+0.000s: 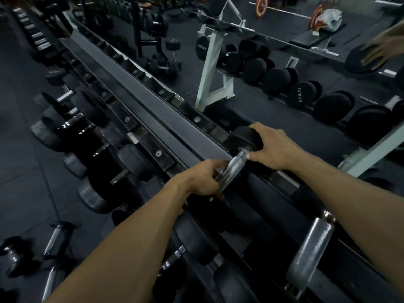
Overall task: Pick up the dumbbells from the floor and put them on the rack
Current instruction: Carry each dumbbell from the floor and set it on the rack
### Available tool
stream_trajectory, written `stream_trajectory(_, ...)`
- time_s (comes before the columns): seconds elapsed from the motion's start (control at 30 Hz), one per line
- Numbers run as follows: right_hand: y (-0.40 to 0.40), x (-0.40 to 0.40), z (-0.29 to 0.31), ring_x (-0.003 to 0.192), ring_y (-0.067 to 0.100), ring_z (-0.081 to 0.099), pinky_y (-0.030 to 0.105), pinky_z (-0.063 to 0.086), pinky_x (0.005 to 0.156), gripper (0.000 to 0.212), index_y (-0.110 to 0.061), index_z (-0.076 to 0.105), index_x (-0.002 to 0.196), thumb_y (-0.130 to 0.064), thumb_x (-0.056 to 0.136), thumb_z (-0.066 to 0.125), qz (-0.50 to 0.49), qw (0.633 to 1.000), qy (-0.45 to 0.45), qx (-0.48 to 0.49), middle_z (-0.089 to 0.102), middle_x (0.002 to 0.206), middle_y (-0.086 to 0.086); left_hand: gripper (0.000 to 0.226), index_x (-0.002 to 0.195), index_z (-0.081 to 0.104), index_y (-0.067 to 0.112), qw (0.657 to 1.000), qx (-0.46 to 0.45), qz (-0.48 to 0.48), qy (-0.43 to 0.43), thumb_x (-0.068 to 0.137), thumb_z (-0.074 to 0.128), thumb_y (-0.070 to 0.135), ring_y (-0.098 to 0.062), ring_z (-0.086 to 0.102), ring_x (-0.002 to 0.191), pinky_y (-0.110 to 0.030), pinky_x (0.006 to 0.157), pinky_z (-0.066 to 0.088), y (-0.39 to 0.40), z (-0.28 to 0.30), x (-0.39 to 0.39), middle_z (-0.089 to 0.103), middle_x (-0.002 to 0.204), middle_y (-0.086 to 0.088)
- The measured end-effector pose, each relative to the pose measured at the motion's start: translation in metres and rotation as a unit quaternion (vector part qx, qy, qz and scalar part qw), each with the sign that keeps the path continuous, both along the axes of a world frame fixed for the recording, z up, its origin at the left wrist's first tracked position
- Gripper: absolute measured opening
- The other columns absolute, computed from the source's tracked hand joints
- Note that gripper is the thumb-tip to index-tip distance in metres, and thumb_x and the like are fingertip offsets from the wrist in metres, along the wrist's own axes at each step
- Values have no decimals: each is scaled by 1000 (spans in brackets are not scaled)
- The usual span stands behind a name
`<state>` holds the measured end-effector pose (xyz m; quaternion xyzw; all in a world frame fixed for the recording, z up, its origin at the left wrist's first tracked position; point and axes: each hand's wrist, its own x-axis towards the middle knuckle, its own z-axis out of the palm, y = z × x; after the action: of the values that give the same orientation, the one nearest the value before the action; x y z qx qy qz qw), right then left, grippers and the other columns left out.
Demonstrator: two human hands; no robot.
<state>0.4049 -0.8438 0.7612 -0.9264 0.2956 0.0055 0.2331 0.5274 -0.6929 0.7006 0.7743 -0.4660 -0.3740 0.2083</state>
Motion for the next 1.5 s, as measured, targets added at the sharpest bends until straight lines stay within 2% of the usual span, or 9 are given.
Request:
stream_trajectory(0.17,0,13,7,92,27,63,41,55,84,60,-23,47,133,-25,81,76,10,999,31,-14,64,108,6,86,139,48,32,999,-19,14,-42,63,88,20,-14,62,87,-27,80,51,6,3,7,63,93,4)
stream_trajectory(0.33,8,19,12,85,26,61,42,53,77,62,-21,39,132,-26,81,74,39,995,52,-78,62,102,5,61,129,59,22,995,-38,64,-65,74,80,38,-16,63,103,-33,92,51,19,9,2,67,115,0)
stream_trajectory(0.5,42,43,23,128,33,41,45,42,102,75,-17,38,142,-33,79,75,125,981,11,-149,51,132,11,53,129,56,21,980,-75,157,-92,85,65,49,-16,64,96,-34,86,52,51,18,-2,71,103,2)
stream_trajectory(0.6,79,59,27,136,32,32,44,36,108,72,-17,39,144,-38,83,71,178,971,3,-157,46,141,11,52,130,54,20,965,-73,207,-144,88,61,50,-22,62,104,-36,86,51,87,23,-1,68,111,-1)
stream_trajectory(0.77,164,81,35,135,30,36,44,39,107,70,-20,37,147,-41,88,67,250,957,10,-148,47,142,9,57,135,49,20,951,-43,238,-191,90,56,54,-25,58,114,-38,91,49,194,19,-7,59,123,-6)
stream_trajectory(1.0,337,98,27,131,32,42,46,44,102,74,-22,26,152,-41,90,62,360,917,58,-161,49,135,10,47,120,53,19,910,67,295,-282,91,49,56,-28,54,114,-42,86,47,393,12,-34,57,118,-5)
stream_trajectory(1.17,476,107,8,131,32,40,49,43,102,71,-23,26,152,-41,91,59,432,884,92,-153,45,140,11,40,108,54,21,887,93,371,-260,89,50,55,-27,57,110,-40,79,46,532,-4,-62,59,115,-2)
stream_trajectory(1.37,619,121,-39,128,30,43,45,45,99,61,-22,35,147,-39,93,58,504,846,120,-126,48,135,7,52,133,45,26,862,137,432,-226,89,53,54,-27,54,116,-41,85,49,654,-33,-90,57,123,-3)
stream_trajectory(1.5,681,136,-88,124,30,46,45,46,95,55,-19,42,141,-36,92,59,544,823,130,-99,51,127,7,48,119,49,23,851,182,461,-174,86,52,58,-25,54,115,-39,85,46,702,-76,-93,57,118,-2)
